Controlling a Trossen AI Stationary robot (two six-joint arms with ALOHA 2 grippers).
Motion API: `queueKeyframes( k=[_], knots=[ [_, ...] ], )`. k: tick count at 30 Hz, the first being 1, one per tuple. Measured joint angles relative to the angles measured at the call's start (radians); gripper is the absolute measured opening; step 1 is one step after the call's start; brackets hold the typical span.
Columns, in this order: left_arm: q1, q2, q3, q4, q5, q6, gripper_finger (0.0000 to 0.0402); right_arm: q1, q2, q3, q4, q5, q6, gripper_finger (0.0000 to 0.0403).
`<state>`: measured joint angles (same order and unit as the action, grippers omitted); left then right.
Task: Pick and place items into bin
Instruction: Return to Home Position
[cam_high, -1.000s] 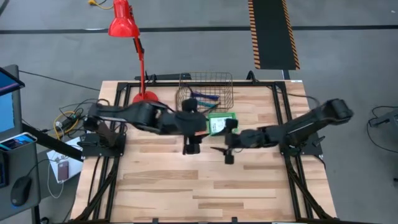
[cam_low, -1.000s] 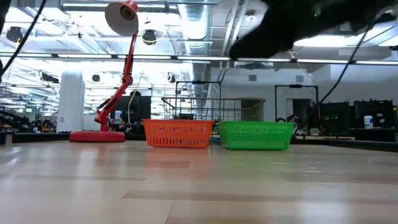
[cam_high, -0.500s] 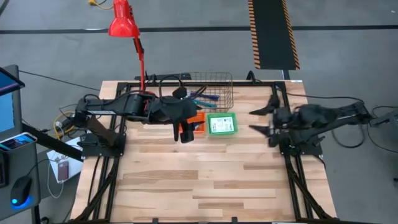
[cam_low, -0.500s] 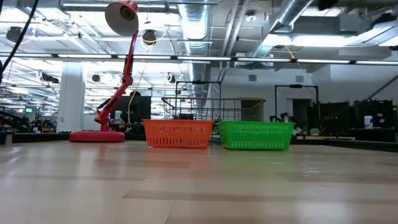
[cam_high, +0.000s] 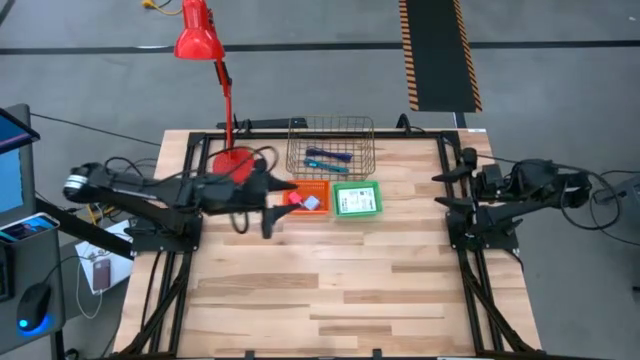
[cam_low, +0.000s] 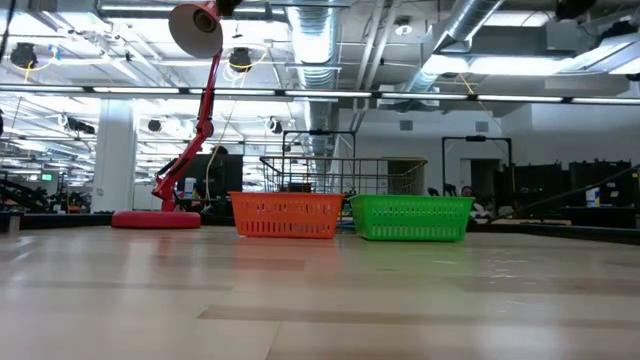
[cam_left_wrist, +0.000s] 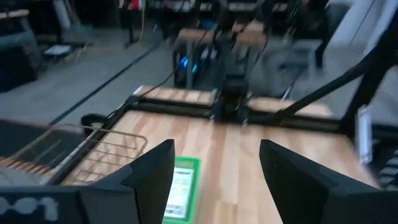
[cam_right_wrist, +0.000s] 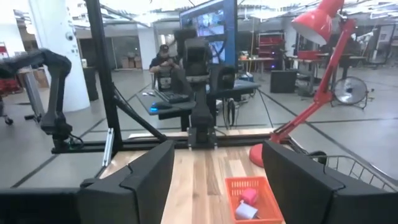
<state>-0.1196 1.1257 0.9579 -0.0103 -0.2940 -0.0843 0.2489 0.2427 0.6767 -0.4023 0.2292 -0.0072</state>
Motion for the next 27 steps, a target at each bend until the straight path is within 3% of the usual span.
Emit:
queueKeyframes(
  k=[5,10,14,21,27],
  knots=[
    [0.000,-0.178,-0.329,0.296,0.021,-0.043,0.0227,-0.003,-0.054,-0.068,0.042,0.005,-0.020,0.0240],
    [0.000,-0.301,-0.527,0.432,0.021,-0.067,0.0227,-0.022,-0.123,-0.138,0.073,0.010,-0.027,0.0240],
    [0.001,-0.423,-0.603,0.412,-0.018,-0.077,0.0227,-0.050,-0.173,-0.144,0.064,0.011,-0.020,0.0240],
    [-0.006,-0.700,-0.607,0.296,-0.028,-0.041,0.0227,-0.075,-0.238,-0.136,0.054,0.007,-0.027,0.0240],
    [-0.040,-0.828,-0.627,0.178,-0.083,-0.038,0.0227,-0.075,-0.236,-0.147,0.025,0.009,-0.053,0.0240]
  ],
)
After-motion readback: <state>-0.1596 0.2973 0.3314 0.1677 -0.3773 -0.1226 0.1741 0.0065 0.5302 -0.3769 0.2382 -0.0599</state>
